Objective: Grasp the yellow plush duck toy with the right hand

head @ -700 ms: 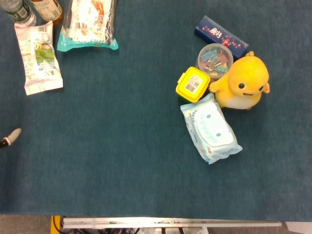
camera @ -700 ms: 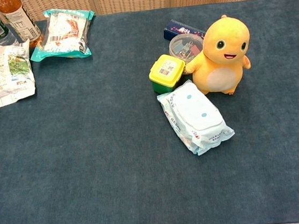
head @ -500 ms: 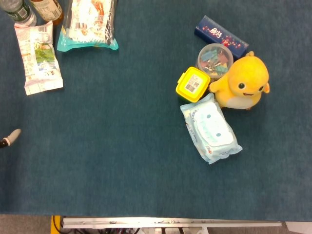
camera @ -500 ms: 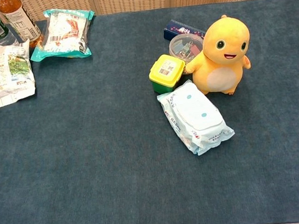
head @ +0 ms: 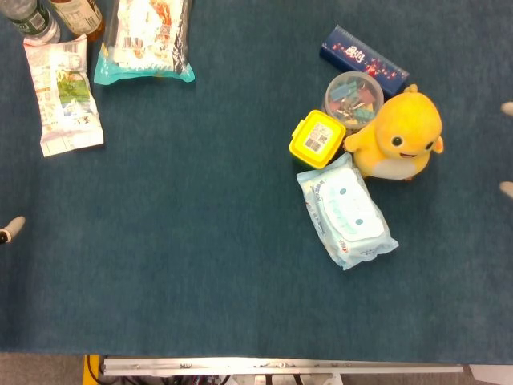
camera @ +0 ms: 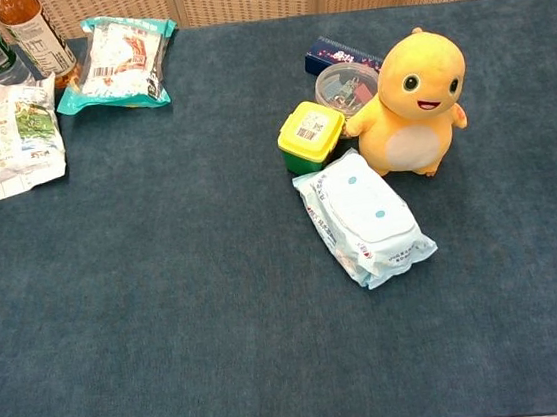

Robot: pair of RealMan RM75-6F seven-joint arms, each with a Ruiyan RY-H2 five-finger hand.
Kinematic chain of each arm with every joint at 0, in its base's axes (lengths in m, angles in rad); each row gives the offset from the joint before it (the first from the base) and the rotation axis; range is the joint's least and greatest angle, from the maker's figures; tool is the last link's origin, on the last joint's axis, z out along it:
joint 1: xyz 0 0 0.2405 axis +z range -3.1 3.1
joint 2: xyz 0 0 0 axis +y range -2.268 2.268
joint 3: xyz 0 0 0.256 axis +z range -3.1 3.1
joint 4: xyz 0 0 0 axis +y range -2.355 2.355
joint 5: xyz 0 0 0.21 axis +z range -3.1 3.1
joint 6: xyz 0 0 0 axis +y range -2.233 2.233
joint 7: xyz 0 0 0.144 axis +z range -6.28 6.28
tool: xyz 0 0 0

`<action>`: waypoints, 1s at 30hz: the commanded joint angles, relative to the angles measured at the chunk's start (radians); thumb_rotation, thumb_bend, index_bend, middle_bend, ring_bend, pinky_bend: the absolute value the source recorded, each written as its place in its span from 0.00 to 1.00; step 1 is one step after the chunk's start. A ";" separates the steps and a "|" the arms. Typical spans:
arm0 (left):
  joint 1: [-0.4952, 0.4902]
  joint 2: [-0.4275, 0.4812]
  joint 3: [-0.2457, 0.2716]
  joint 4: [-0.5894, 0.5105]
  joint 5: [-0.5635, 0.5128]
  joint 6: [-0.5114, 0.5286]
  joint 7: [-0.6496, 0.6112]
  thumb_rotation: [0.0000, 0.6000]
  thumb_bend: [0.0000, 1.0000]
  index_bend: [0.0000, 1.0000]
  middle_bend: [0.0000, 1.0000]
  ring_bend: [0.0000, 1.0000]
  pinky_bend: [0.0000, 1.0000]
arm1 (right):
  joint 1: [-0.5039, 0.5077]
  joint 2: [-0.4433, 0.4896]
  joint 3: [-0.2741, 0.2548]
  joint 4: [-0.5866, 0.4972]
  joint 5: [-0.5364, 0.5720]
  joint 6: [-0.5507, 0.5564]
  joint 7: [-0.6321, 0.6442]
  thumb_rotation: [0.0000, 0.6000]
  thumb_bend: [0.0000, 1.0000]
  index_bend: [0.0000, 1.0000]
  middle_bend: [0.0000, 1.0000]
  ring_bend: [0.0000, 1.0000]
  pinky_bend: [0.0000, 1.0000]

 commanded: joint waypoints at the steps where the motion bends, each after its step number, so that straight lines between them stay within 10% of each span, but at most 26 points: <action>1: 0.001 0.002 0.001 0.000 0.000 -0.001 -0.002 0.89 0.12 0.05 0.07 0.09 0.04 | 0.054 -0.015 0.021 -0.029 0.022 -0.069 -0.014 0.87 0.00 0.23 0.24 0.09 0.08; 15: 0.002 0.004 0.004 0.002 -0.019 -0.016 -0.008 0.89 0.12 0.05 0.07 0.09 0.04 | 0.226 -0.129 0.069 -0.002 0.118 -0.262 -0.035 0.42 0.00 0.23 0.16 0.00 0.00; 30: -0.004 0.006 0.008 -0.007 -0.043 -0.046 0.003 0.89 0.12 0.05 0.07 0.09 0.04 | 0.342 -0.239 0.084 0.116 0.194 -0.366 -0.079 0.36 0.00 0.23 0.16 0.00 0.00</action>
